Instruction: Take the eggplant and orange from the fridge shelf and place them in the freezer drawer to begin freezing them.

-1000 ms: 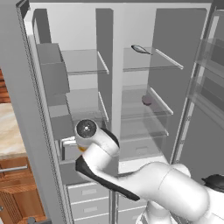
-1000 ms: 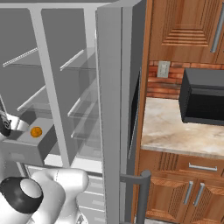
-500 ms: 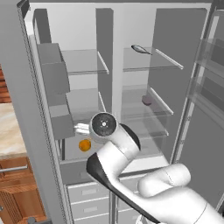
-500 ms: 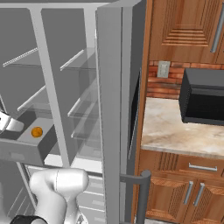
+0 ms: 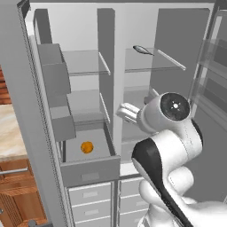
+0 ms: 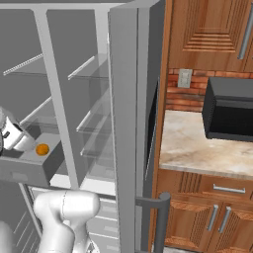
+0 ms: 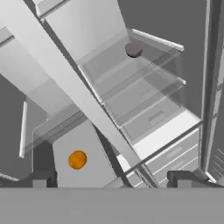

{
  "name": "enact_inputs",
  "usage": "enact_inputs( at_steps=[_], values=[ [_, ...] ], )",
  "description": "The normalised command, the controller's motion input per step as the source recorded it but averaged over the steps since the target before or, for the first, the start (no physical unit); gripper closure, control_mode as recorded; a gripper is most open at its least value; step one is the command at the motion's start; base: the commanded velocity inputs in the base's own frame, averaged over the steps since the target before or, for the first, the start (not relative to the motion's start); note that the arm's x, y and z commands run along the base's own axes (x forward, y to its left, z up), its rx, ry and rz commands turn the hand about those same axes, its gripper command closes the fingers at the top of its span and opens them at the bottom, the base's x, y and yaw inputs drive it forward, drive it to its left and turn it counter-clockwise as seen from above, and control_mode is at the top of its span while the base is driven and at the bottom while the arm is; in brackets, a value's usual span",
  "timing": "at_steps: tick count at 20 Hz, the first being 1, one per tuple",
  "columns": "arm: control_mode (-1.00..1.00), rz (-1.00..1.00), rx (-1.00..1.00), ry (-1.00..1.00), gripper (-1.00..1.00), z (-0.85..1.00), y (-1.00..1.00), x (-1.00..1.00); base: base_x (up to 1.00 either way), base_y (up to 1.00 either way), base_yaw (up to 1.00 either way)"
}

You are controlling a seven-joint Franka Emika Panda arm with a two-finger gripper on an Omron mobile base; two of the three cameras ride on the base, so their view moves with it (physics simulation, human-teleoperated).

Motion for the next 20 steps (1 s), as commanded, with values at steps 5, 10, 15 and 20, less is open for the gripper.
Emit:
enact_inputs(
  at_steps=[5, 10, 15, 20],
  values=[
    [-1.0, -0.07, 0.12, 0.05, -1.0, 0.34, -1.0, 0.0, 0.0, 0.0, 0.0],
    [-1.0, 0.0, 0.0, 0.21, -1.0, 0.0, -0.66, 0.94, 0.0, 0.0, 0.0],
    [-1.0, 0.07, -0.02, 0.28, -1.0, 0.0, -0.37, 0.94, 0.0, 0.0, 0.0],
    [-1.0, 0.14, -0.32, 0.34, -1.0, -0.45, -0.02, 0.53, 0.0, 0.0, 0.0]
  ],
)
